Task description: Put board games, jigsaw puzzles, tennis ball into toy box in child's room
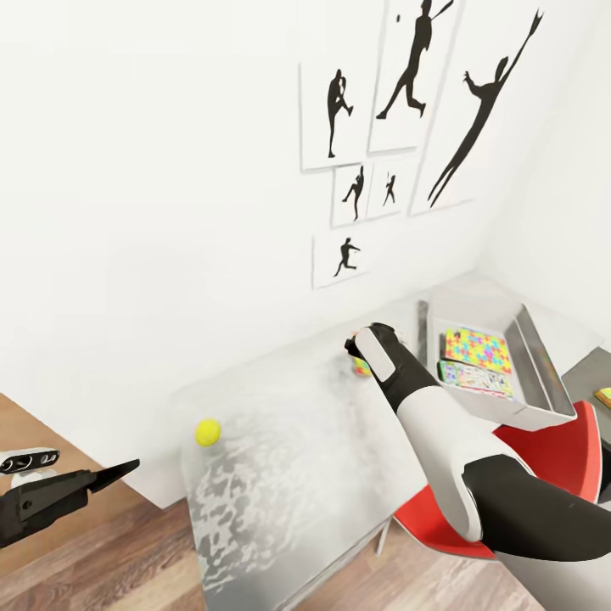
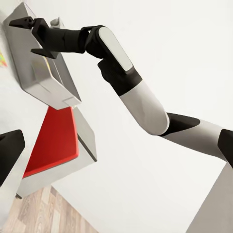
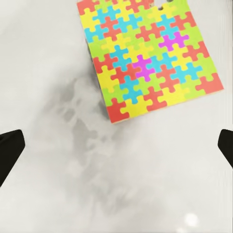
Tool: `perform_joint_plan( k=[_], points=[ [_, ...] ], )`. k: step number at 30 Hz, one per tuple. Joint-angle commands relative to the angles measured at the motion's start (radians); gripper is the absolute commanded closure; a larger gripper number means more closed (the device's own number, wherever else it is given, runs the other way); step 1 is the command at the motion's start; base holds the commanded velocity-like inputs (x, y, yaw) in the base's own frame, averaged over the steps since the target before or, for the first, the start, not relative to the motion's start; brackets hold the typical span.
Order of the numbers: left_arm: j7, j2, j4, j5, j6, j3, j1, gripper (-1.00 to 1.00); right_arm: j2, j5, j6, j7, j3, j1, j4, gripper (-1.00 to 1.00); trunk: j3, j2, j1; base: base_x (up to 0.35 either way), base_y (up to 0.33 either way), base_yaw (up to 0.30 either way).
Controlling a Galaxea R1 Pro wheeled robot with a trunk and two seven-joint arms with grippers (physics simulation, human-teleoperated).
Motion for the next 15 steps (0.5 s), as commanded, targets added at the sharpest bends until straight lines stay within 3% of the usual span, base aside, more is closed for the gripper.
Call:
perform_joint_plan(
  k=[1, 9, 15],
  points=[
    [-0.004, 0.000, 0.000, 0.000, 0.011, 0.000, -0.001, -1.00, -0.001, -0.008, 0.003, -0.008, 0.004, -0.001, -0.001, -1.00, -0.002, -0.002, 0.001, 0.074, 0.097, 0.000],
    [-0.004, 0.000, 0.000, 0.000, 0.009, 0.000, -0.001, -1.00, -0.001, -0.008, 0.003, -0.008, 0.004, -0.001, -0.001, -1.00, -0.002, -0.002, 0.001, 0.027, 0.035, -0.030],
    [-0.004, 0.000, 0.000, 0.000, 0.009, 0.000, -0.001, -1.00, -0.001, -0.008, 0.003, -0.008, 0.004, -0.001, -0.001, -1.00, -0.002, -0.002, 0.001, 0.003, 0.004, -0.203]
  ],
)
